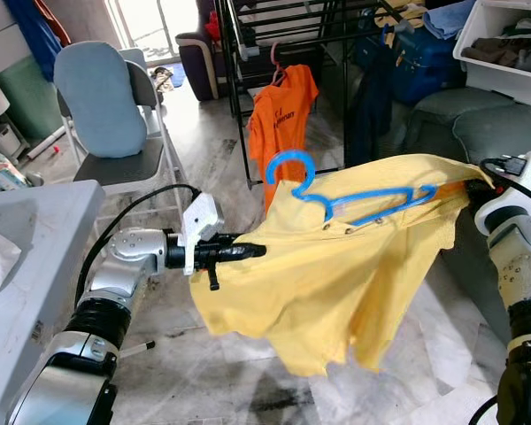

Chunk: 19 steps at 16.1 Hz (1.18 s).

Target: Hang hanger

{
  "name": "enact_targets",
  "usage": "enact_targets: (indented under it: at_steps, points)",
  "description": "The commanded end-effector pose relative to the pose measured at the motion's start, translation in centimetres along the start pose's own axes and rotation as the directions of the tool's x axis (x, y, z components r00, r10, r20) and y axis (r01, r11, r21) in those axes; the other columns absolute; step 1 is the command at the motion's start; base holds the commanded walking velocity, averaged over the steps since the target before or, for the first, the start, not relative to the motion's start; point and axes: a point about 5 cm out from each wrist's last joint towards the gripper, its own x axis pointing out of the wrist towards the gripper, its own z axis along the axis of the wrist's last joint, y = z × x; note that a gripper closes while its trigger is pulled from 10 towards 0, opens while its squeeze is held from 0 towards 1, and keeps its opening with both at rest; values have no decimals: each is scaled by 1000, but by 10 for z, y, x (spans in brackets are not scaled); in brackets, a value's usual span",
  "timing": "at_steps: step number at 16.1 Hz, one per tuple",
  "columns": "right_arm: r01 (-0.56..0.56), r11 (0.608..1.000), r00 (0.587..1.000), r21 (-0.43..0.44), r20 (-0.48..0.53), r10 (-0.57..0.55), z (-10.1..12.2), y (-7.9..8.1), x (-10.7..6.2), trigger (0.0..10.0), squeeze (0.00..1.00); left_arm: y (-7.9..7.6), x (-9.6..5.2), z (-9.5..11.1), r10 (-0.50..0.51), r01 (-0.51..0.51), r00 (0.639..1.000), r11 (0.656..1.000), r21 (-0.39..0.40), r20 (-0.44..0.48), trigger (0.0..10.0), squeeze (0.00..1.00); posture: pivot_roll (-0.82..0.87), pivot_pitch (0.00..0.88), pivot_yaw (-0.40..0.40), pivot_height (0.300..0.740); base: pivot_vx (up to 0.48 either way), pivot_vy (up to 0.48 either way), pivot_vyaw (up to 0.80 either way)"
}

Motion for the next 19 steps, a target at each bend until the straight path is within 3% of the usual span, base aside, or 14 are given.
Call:
enact_targets:
  at_steps: [1,3,7,10,13,15,16,19]
  points:
    - [101,995,989,24,103,-103,31,-20,-1,0,0,9,-29,-16,98,-100,991,995,-22,-91,0,0,-228,0,86,740,0,0,0]
    - [83,996,991,19,99,-84,28,-14,0,0,0,9,-24,-21,127,-128,986,992,-8,-113,0,0,-227,0,88,740,0,0,0]
    - [-4,999,994,-33,113,8,26,9,4,0,0,6,-1,-31,184,-188,969,982,-5,-167,0,0,-225,0,84,740,0,0,0]
    - [-82,992,983,-100,153,97,30,36,6,0,0,3,17,-37,227,-236,953,971,-24,-201,0,0,-234,0,86,740,0,0,0]
    - [-107,988,981,-107,150,123,25,50,7,0,0,3,33,-37,299,-313,930,949,-37,-212,0,0,-236,0,87,740,0,0,0]
    - [-135,985,979,-112,140,150,21,61,7,0,0,12,42,-29,449,-462,876,886,-42,-179,0,0,-236,0,89,740,0,0,0]
    - [-136,983,980,-124,129,152,18,65,7,0,0,18,44,-23,540,-553,829,831,-68,-142,0,0,-240,0,89,740,0,0,0]
    - [-152,975,981,-165,96,169,6,73,5,0,0,28,43,-12,695,-698,714,697,-167,-86,0,0,-240,0,90,740,0,0,0]
